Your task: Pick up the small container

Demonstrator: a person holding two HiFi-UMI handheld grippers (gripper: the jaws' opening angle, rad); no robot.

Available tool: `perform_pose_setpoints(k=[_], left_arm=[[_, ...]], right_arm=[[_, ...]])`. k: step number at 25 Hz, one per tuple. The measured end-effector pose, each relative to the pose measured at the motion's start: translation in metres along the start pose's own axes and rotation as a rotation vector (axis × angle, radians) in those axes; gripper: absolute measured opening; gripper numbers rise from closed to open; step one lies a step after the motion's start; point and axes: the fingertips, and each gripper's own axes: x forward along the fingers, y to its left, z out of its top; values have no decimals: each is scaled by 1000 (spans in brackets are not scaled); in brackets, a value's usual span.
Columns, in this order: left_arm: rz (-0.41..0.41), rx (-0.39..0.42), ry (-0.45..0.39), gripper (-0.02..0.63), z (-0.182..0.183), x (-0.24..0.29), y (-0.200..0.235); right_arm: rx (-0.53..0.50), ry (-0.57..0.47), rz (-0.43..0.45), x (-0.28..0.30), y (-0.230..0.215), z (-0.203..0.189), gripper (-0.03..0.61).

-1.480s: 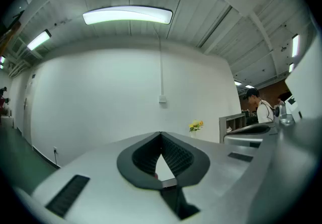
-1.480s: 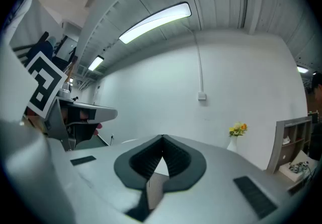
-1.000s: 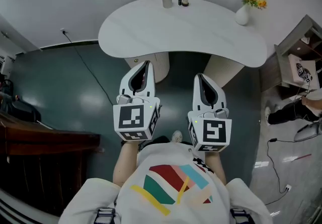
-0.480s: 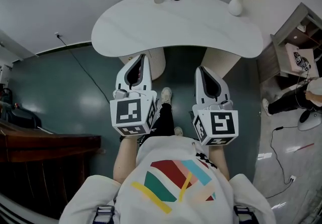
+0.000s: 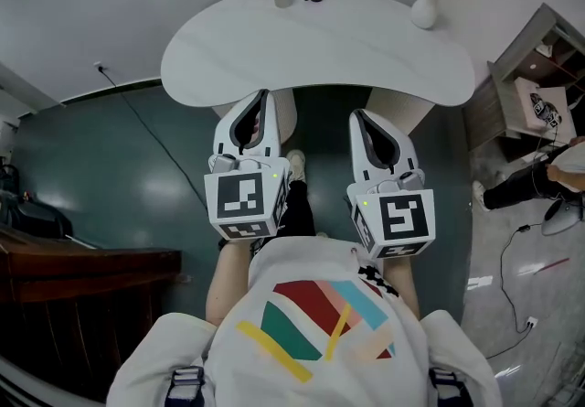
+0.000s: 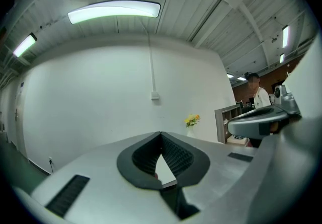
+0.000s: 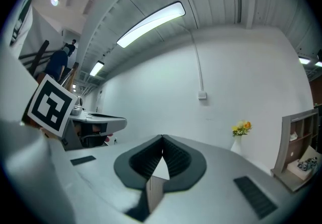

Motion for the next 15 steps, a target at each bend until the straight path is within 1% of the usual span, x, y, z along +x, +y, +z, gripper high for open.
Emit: perform_pose_setpoints(k=[3,6,8,12,15], left_arm=[[3,1,-12,18,3,6,6],[7,-28,-50,18,10,8,17],[11,-32,-71,18,12,12,25],[35,-29,-59,18,2,23,35],[21,-49,-51,18,-1,34,38]], right_arm=[[-16,-12,18,12,-1,7,11],[-24,-5,42,24,3,12,12],[-26,7,61,32,8,10,11],[-30,52,77,45,11,-6,11],[-25,65,67,51,6,-9,11]])
